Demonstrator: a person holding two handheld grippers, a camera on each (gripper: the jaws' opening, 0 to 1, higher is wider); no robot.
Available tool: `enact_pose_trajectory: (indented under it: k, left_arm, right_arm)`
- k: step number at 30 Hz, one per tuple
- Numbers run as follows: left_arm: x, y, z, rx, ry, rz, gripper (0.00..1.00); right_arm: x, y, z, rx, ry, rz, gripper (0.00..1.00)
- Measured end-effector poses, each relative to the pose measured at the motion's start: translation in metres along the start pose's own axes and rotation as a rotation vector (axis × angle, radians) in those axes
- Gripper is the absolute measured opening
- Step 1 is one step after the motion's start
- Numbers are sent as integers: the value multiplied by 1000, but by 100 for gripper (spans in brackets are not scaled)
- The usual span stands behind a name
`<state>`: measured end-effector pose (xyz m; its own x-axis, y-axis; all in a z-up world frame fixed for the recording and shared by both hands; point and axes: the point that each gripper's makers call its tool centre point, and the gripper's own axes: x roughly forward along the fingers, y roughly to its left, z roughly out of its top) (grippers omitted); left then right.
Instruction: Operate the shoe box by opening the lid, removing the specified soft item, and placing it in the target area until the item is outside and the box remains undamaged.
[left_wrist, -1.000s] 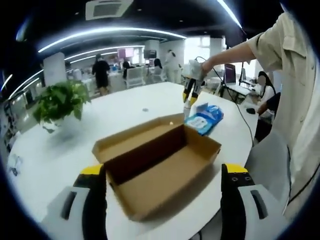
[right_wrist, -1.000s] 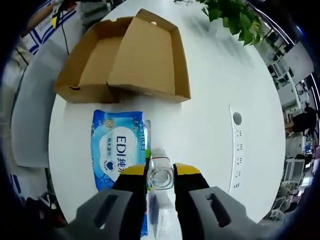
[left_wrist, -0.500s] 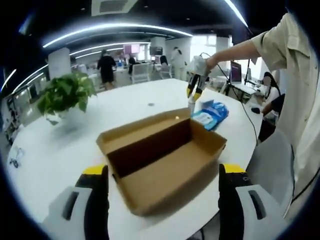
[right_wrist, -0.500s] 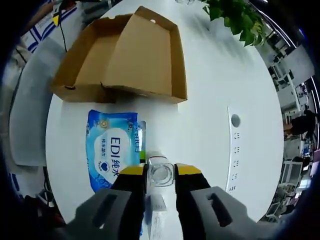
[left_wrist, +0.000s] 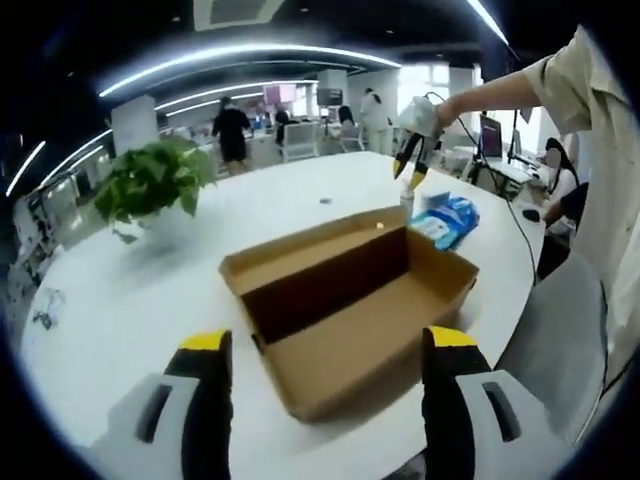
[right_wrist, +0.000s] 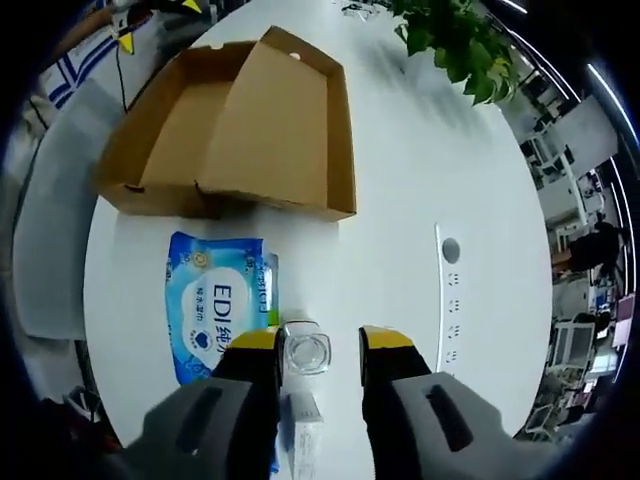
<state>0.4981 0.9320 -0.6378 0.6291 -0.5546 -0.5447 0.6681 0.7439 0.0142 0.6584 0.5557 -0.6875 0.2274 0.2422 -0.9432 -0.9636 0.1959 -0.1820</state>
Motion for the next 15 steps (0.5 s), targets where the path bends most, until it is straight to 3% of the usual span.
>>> enact_pose_trajectory:
  k: [5, 8, 15]
  left_arm:
    - [-1, 10, -5, -14, 8, 41, 67]
    - [-2, 13, -5, -22, 0, 61, 55]
    - [2, 16, -16, -46, 31, 85, 47]
  right_arm:
    - [-5, 1, 7, 50, -21, -20, 30]
    - [-8, 2, 16, 96, -49, -29, 29]
    - [-8, 8, 36, 182, -107, -24, 28]
